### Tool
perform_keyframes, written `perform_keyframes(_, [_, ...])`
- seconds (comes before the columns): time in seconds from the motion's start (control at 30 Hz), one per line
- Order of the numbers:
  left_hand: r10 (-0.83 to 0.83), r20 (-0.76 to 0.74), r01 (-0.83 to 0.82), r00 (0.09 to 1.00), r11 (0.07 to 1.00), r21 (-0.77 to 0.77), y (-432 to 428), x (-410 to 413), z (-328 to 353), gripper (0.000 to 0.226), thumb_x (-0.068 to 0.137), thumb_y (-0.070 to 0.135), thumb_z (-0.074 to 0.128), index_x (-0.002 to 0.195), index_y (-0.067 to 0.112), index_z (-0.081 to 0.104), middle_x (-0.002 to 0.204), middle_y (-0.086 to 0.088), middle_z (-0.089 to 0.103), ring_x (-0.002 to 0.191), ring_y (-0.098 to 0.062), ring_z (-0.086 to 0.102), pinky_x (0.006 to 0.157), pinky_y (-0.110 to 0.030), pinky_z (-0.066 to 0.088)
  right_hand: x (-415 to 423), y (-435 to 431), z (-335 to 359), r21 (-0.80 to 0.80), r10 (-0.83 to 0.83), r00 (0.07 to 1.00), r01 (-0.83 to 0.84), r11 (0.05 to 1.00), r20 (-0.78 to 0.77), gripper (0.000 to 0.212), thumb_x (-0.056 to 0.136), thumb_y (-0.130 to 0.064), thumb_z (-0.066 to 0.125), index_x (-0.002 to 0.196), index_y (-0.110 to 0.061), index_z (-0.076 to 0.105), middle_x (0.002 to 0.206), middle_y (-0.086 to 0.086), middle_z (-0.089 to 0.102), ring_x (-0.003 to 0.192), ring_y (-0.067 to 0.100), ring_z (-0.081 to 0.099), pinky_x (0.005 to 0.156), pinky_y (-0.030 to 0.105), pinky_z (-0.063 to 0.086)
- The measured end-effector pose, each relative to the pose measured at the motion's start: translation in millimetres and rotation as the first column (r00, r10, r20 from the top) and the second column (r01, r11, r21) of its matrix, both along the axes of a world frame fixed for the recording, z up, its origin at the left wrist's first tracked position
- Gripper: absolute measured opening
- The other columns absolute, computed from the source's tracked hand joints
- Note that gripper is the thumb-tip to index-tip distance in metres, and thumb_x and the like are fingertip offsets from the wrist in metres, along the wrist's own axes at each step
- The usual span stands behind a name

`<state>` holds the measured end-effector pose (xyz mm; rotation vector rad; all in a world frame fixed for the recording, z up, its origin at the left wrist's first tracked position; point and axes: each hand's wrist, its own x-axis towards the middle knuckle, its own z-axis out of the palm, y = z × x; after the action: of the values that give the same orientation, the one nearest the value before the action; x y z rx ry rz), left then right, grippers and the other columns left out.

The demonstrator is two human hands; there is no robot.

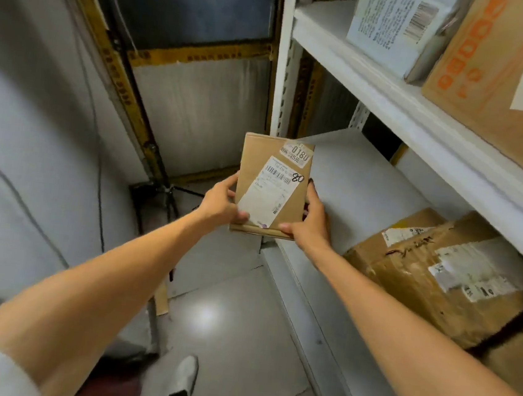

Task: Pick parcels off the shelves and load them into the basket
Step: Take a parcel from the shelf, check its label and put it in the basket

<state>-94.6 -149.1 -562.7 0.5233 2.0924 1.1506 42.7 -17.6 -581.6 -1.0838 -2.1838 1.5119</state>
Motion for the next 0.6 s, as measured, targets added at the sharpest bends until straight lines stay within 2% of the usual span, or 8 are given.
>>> perform_keyframes(0.13, [0.193, -0.008, -0.193, 0.981, 0.981, 0.030, -74.4, 49.7, -2.2, 0.105, 0.062, 0.003, 0.078, 0.148, 0.037, 0.029, 0.124, -0.006, 0.057, 0.113, -0.025, 0.057, 0.092, -0.050, 0.052, 17.9, -44.7, 0.3, -0.032, 0.196, 0.980, -0.196, 0.980, -0.017, 0.112, 0.068, 0.003, 0.081, 0.152, -0.036, 0.018, 0.143, 0.004, 0.043, 0.130, 0.025, 0.044, 0.100, 0.047, 0.048])
perform_keyframes(0.2, [0.277, -0.003, -0.277, 0.961, 0.960, 0.032, -109.0, 73.5, -1.9, 0.102, 0.068, -0.003, 0.076, 0.150, 0.033, 0.025, 0.131, -0.006, 0.053, 0.119, -0.026, 0.053, 0.096, -0.049, 0.050, 23.7, -64.5, -0.2, -0.050, 0.311, 0.950, -0.312, 0.949, -0.027, 0.111, 0.069, 0.005, 0.080, 0.153, -0.032, 0.017, 0.147, 0.004, 0.041, 0.133, 0.025, 0.042, 0.104, 0.046, 0.046])
perform_keyframes(0.3, [0.391, -0.040, -0.390, 0.919, 0.920, 0.038, -158.9, 112.0, -2.7, 0.100, 0.073, 0.000, 0.076, 0.152, 0.027, 0.021, 0.135, -0.004, 0.051, 0.121, -0.020, 0.050, 0.102, -0.040, 0.046, 32.1, -100.9, -0.1, -0.032, 0.455, 0.890, -0.456, 0.889, -0.027, 0.112, 0.068, 0.006, 0.080, 0.154, -0.028, 0.017, 0.148, 0.003, 0.042, 0.133, 0.024, 0.043, 0.105, 0.044, 0.045])
perform_keyframes(0.37, [0.484, -0.056, -0.482, 0.873, 0.875, 0.056, -191.4, 141.4, -2.8, 0.099, 0.074, -0.001, 0.075, 0.152, 0.023, 0.021, 0.136, -0.005, 0.049, 0.121, -0.017, 0.048, 0.101, -0.031, 0.044, 40.9, -130.1, -0.1, -0.015, 0.538, 0.843, -0.538, 0.843, -0.016, 0.110, 0.068, 0.006, 0.080, 0.154, -0.027, 0.019, 0.145, 0.002, 0.044, 0.131, 0.024, 0.045, 0.100, 0.040, 0.049])
perform_keyframes(0.43, [0.585, -0.041, -0.582, 0.810, 0.810, 0.064, -223.7, 170.8, -4.9, 0.095, 0.074, -0.005, 0.073, 0.151, 0.019, 0.023, 0.134, -0.005, 0.049, 0.118, -0.016, 0.048, 0.092, -0.019, 0.046, 52.5, -160.7, -1.6, -0.009, 0.603, 0.798, -0.603, 0.798, -0.013, 0.108, 0.069, 0.007, 0.079, 0.154, -0.027, 0.021, 0.144, 0.003, 0.046, 0.129, 0.024, 0.046, 0.088, 0.033, 0.054])
perform_keyframes(0.47, [0.627, -0.032, -0.625, 0.778, 0.778, 0.064, -239.1, 187.4, -6.1, 0.094, 0.074, -0.006, 0.073, 0.150, 0.019, 0.024, 0.132, -0.003, 0.049, 0.118, -0.017, 0.049, 0.090, -0.017, 0.047, 60.3, -176.3, -1.8, -0.008, 0.636, 0.771, -0.637, 0.771, -0.016, 0.108, 0.068, 0.008, 0.079, 0.153, -0.028, 0.022, 0.143, 0.003, 0.047, 0.128, 0.024, 0.048, 0.080, 0.027, 0.056])
perform_keyframes(0.53, [0.702, -0.029, -0.699, 0.712, 0.712, 0.069, -268.8, 222.6, -10.5, 0.096, 0.073, -0.005, 0.074, 0.150, 0.019, 0.024, 0.142, -0.005, 0.045, 0.125, -0.020, 0.047, 0.102, -0.025, 0.042, 78.0, -205.4, -4.6, 0.009, 0.701, 0.713, -0.701, 0.713, -0.022, 0.109, 0.066, 0.010, 0.079, 0.152, -0.029, 0.025, 0.139, 0.003, 0.051, 0.120, 0.020, 0.052, 0.067, 0.018, 0.056])
perform_keyframes(0.6, [0.766, -0.031, -0.764, 0.642, 0.642, 0.063, -296.2, 261.7, -13.7, 0.093, 0.074, -0.004, 0.074, 0.150, 0.015, 0.024, 0.146, -0.005, 0.042, 0.128, -0.016, 0.043, 0.104, -0.023, 0.033, 101.0, -234.3, -4.9, 0.033, 0.764, 0.644, -0.764, 0.645, -0.015, 0.109, 0.065, 0.010, 0.079, 0.152, -0.030, 0.027, 0.133, -0.001, 0.054, 0.112, 0.014, 0.052, 0.071, 0.019, 0.055])
